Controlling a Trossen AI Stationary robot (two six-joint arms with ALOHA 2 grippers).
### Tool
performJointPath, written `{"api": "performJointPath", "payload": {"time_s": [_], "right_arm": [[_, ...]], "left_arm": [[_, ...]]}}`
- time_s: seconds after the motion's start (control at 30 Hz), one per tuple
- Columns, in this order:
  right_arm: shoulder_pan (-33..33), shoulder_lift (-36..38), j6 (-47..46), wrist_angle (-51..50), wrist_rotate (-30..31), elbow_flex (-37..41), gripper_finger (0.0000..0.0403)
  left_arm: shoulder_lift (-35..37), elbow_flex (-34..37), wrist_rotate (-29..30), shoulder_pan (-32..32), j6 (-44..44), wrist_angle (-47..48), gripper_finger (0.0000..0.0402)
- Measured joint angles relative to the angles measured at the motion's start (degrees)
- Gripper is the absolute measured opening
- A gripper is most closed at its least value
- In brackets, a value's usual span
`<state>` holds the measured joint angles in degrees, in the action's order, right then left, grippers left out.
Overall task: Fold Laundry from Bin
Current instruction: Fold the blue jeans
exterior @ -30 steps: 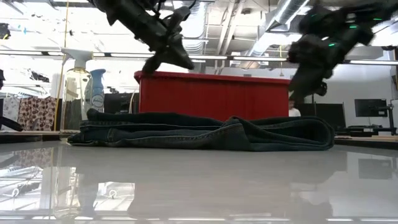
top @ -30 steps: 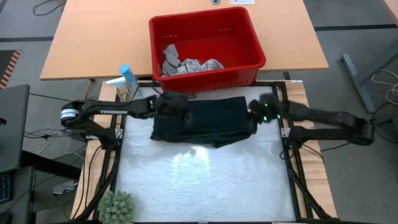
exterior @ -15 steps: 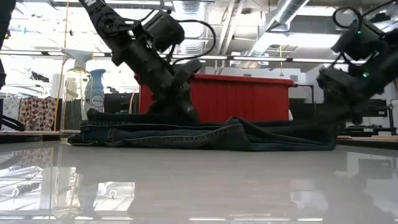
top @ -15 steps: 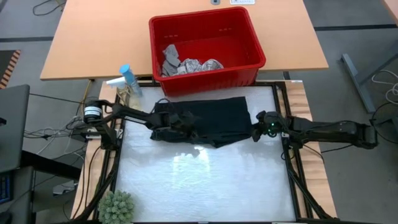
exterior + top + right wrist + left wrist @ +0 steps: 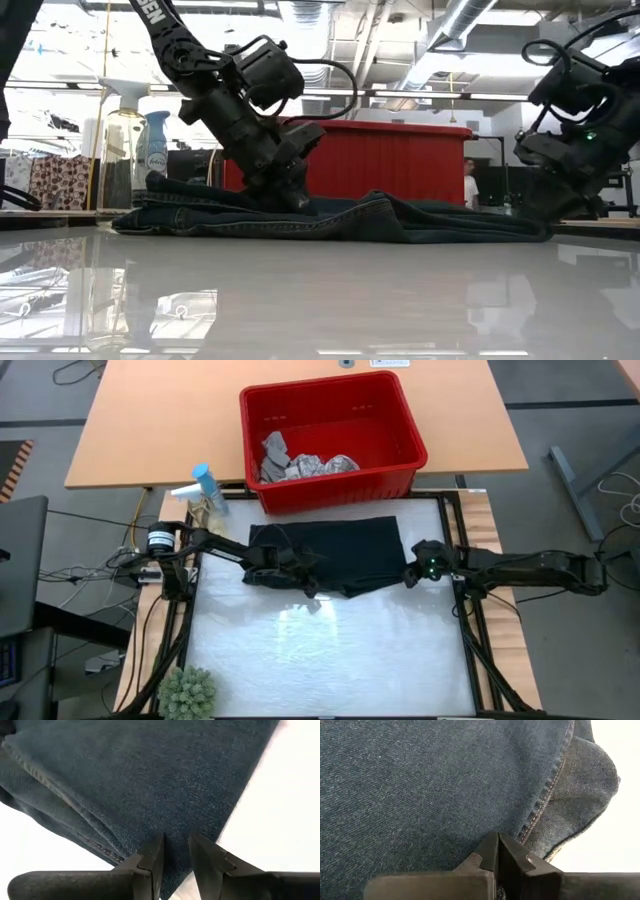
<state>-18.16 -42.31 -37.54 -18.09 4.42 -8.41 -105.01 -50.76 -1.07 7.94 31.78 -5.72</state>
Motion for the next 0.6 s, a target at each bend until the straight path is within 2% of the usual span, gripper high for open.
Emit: {"api": "performJointPath", "payload": {"time_s": [0.17,0.3,0.43,0.6], "right_arm": [[0.90,2.71,1.63,3.73,-2.05,-4.51,0.0117],[2.23,5.25,6.06,9.39,2.69,-9.97,0.0117],[3.21,2.57,12.89,15.30,3.90,-9.88,0.0114],[5.14,-4.26,18.41,24.92,2.14,-9.11,0.0098]], "left_arm": [[-0.02,0.00,0.46,0.02,-0.62,-0.49,0.0000],[-0.02,0.02,0.90,0.02,-0.58,-0.68,0.0000],[-0.07,0.02,1.20,0.02,-0.52,-1.32,0.0000],[-0.09,0.04,1.92,0.02,-0.75,-1.33,0.0000]]}}
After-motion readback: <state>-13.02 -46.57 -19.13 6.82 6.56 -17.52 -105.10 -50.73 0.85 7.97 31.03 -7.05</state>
